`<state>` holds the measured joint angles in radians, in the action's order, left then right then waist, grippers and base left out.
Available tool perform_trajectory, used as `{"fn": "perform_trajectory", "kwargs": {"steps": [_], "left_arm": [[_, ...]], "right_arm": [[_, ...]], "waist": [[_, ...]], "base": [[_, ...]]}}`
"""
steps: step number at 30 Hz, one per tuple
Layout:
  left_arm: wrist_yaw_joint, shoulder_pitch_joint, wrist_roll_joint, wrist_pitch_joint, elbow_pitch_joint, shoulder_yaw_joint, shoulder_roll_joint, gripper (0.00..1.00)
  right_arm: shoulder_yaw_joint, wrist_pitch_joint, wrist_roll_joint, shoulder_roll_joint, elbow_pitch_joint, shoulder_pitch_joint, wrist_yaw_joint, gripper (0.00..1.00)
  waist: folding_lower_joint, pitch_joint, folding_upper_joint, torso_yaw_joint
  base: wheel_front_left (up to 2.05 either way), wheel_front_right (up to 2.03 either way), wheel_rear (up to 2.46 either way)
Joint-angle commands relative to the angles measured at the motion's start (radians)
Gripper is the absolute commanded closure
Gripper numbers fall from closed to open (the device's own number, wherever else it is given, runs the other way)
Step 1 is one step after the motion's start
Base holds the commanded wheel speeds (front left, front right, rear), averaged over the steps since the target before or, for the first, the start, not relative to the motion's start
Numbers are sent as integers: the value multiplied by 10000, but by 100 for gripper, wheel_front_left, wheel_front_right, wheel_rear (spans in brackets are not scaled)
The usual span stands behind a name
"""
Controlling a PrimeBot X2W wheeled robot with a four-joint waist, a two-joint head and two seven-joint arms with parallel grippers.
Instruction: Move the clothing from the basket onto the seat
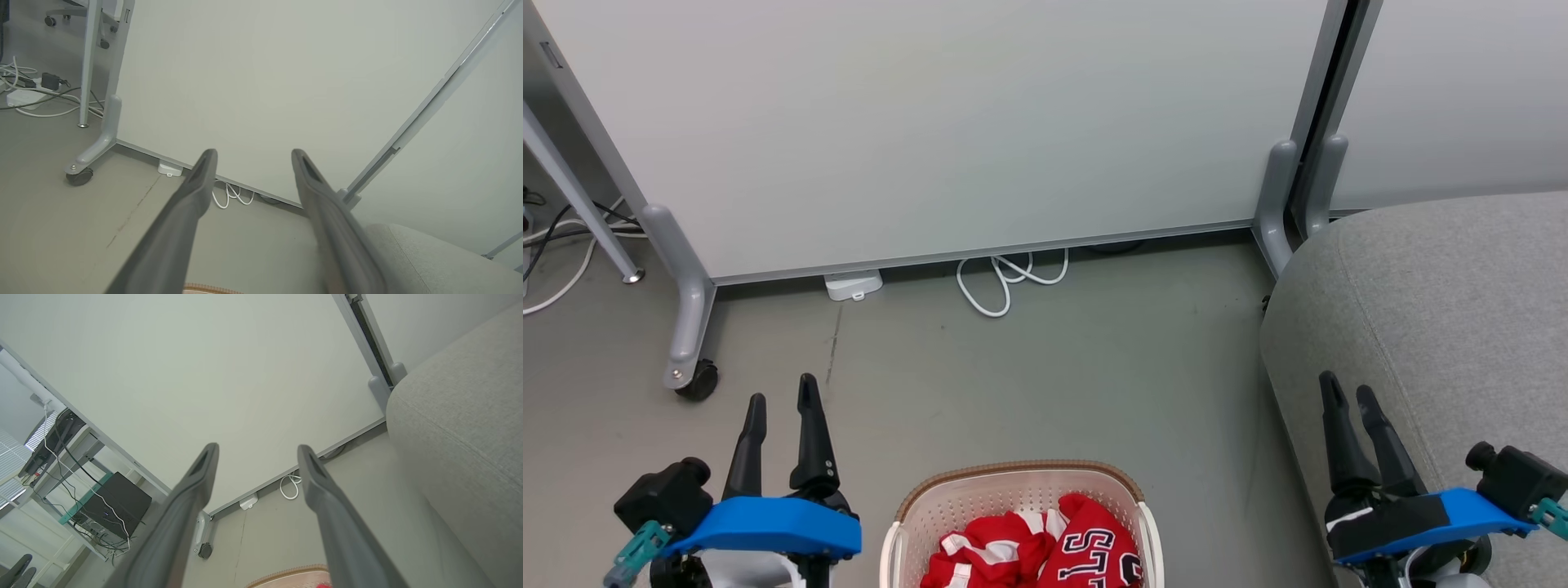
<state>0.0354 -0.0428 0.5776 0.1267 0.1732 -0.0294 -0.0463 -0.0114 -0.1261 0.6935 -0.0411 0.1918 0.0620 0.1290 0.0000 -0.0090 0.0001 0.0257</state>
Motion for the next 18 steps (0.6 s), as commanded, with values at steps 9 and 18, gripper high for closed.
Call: {"fn": "perform_trajectory", "kwargs": {"steps": [9, 18], "left_arm": [[-160, -4, -1314, 324, 43, -336, -166, 0], [-319, -10, -2251, 548, 152, -630, -253, 0]], "right_arm": [[-215, -330, -1125, -87, -34, 12, 19, 0], [-316, -549, -2013, -95, 37, -5, 20, 0]], "waist": [[0, -29, -1, 35], [0, -43, -1, 86]], "base": [[0, 0, 0], [0, 0, 0]]}}
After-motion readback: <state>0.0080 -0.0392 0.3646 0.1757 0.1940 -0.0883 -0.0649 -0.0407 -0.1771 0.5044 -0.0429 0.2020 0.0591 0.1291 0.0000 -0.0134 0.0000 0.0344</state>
